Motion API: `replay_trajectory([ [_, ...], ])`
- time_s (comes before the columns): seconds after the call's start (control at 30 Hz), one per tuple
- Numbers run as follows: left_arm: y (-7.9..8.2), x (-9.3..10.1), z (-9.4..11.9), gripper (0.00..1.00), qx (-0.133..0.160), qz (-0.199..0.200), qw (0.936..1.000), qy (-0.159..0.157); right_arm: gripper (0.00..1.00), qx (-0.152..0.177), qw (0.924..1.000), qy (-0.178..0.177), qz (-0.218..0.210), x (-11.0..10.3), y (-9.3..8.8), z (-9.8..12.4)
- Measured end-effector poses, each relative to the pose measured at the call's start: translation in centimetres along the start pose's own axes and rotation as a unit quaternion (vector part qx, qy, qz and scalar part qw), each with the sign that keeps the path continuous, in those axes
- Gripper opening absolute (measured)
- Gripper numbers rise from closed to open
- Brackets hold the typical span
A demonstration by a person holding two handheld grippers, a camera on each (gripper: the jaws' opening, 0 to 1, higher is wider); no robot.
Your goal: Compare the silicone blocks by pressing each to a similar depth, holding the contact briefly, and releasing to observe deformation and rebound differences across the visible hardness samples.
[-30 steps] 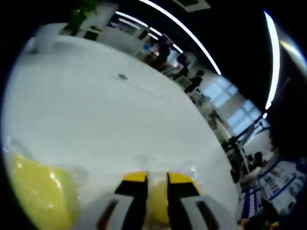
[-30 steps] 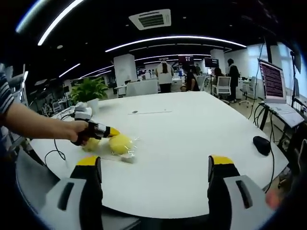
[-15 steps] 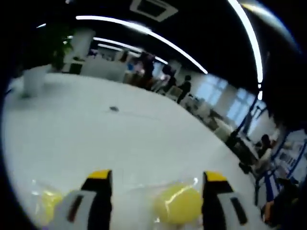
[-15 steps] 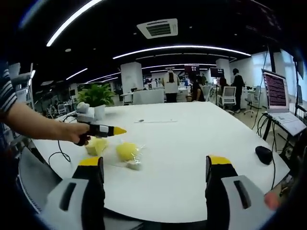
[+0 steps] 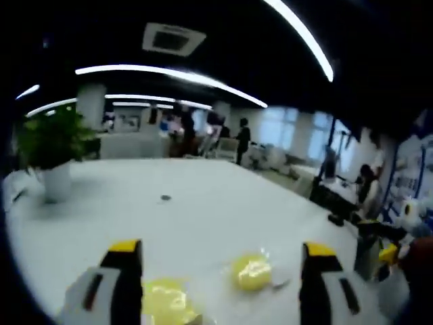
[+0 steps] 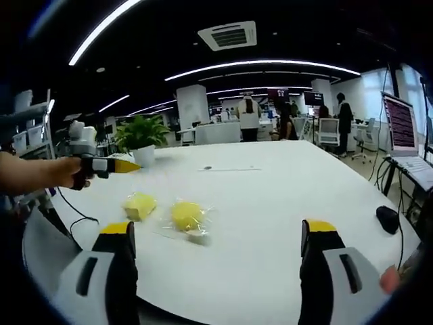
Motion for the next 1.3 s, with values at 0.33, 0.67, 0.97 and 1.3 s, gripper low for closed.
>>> replay_trajectory([
  [0.33, 1.4, -2.5, 11.1, 1.0, 0.048, 0.012, 0.9967, 0.064, 0.96, 0.012, 0.9996, 0.026, 0.007, -1.0, 1.0, -1.8],
  [0.67, 1.5, -2.3, 17.9, 1.0, 0.062, -0.028, 0.9942, 0.084, 0.96, 0.024, 0.9989, 0.038, 0.013, -1.5, 2.1, -2.0],
  [0.97, -2.7, -1.8, 19.2, 1.0, 0.004, 0.004, 0.995, 0.1, 0.96, -0.017, 0.9985, 0.033, 0.04, -1.9, 0.8, -1.4],
  [1.3, -3.4, -1.0, 18.3, 1.0, 0.001, 0.02, 0.9978, 0.064, 0.96, -0.025, 0.9977, 0.029, 0.056, -2.4, 1.1, -1.2],
])
Point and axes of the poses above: the point that each gripper's makers call its tool centre point, and the gripper's own axes: z roughly backward along the fingers, x roughly to its right, y roughly out of its top, the point moved 6 cm from there along z, roughly backward along the fingers
